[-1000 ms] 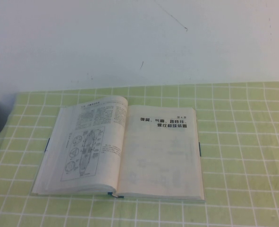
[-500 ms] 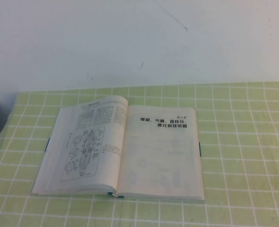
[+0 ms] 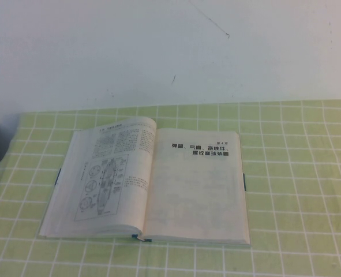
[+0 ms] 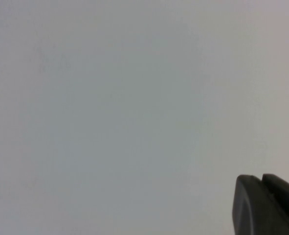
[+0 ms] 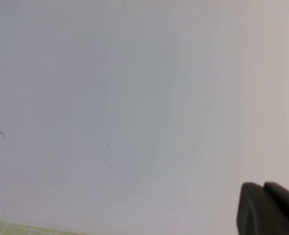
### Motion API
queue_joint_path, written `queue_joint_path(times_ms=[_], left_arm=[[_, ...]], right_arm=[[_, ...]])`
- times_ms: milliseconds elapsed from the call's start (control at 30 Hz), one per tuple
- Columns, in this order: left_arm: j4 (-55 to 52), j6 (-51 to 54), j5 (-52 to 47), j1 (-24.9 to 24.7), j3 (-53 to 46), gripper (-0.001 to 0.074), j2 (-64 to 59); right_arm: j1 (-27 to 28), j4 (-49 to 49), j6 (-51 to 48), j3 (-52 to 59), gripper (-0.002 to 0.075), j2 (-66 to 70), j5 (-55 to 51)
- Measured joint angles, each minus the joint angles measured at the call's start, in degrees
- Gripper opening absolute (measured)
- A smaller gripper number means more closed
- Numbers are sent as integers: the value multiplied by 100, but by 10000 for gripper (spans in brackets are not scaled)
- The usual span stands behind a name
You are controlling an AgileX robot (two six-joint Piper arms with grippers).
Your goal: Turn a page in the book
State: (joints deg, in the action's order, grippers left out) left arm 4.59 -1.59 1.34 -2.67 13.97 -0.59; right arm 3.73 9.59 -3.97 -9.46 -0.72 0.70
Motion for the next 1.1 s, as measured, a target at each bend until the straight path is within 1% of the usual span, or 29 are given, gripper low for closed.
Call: queue_joint_path(times_ms=[100, 233, 300, 433, 533, 600, 700, 800, 900, 967, 1067, 1100], left_arm=[[1, -19, -853, 0, 469, -4, -433], [62, -28, -1829, 0, 1065, -4, -1336], [142, -42, -2119, 0, 1332, -4, -1851], [433, 36, -2389, 0, 1686, -4, -2766], [966, 707, -2705, 0, 1997, -4, -3561], [1572, 1454, -3085, 0, 2250, -4, -4070], [2707, 2752, -3857, 0, 2764, -4, -4923], [3713, 3757, -4330, 0, 3163, -4, -5639], [4500, 4540, -4422, 0, 3413, -4, -6223], [4803, 4827, -4422, 0, 3507, -4, -6453], [4958, 5029, -4217, -193, 3609, -4, -6707], [4958, 5091, -4033, -349, 3611, -4, -6792]], right_arm=[[0, 53, 11, -374, -3, 0, -465], [0, 53, 61, -662, -3, 0, -756], [0, 53, 61, -776, -3, 0, -976], [0, 53, 61, -1140, -3, 114, -1731], [0, -159, 50, -1489, -3, 483, -2479], [0, -382, -64, -1755, -3, 880, -3068], [0, -837, -541, -2198, -3, 1525, -3849], [0, -1421, -1183, -2539, -3, 2144, -4271], [0, -2066, -1769, -2719, -3, 2638, -4332], [0, -2533, -2203, -2771, -3, 2938, -4378], [0, -3343, -2959, -2880, -3, 3428, -4718], [0, -3626, -3207, -2905, -3, 3641, -4835]])
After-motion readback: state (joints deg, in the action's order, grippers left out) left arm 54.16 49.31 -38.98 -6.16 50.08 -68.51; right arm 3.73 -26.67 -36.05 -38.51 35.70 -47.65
